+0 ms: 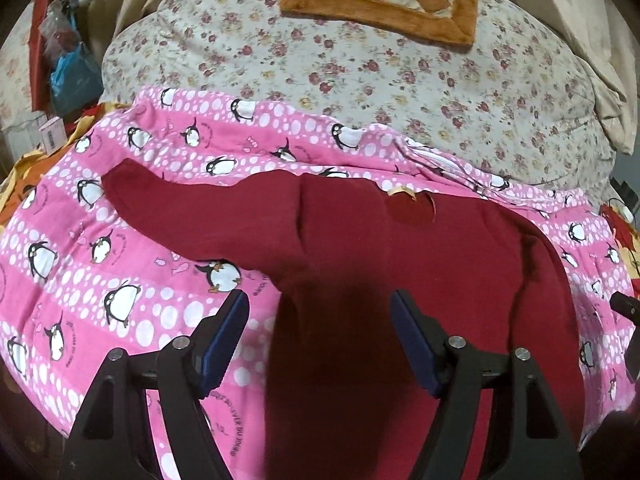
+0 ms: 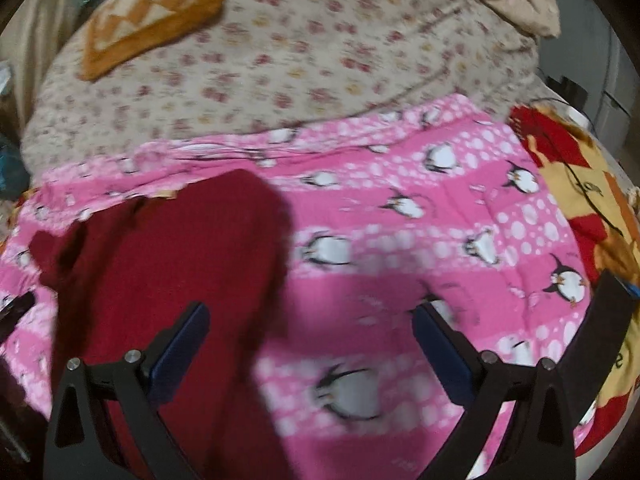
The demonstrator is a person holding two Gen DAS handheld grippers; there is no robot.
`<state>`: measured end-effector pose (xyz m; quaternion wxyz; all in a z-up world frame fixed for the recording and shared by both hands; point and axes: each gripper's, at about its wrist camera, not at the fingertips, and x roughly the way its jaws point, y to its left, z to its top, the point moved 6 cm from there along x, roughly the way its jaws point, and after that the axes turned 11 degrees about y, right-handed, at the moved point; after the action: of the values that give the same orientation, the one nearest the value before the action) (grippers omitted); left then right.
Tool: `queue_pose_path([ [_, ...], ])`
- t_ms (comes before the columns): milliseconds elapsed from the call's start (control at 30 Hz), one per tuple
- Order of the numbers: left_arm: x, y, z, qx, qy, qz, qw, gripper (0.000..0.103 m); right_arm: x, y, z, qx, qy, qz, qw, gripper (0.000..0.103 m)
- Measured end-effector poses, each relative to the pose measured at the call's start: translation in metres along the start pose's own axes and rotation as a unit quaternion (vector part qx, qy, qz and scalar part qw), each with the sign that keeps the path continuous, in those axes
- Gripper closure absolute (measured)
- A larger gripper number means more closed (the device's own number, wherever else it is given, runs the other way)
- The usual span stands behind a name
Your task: Fold small clothes
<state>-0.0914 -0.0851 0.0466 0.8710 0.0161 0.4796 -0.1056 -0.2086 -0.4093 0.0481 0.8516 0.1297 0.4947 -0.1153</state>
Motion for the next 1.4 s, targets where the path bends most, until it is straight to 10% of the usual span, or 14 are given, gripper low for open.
queue_pose_path([
  [633, 0.037, -0.005, -0.009, 0.002, 0.004, 0.035, 0.9994, 0.049, 0.031, 0.109, -0.002, -0.053, 0.017, 0.023, 0.998, 0.000],
  [1400, 0.060, 0.006, -0.012, -0.013, 0.024, 0.035, 0.9990, 0.049, 0.070, 0.142, -0.005, -0.060, 0.035, 0.039, 0.997, 0.000],
])
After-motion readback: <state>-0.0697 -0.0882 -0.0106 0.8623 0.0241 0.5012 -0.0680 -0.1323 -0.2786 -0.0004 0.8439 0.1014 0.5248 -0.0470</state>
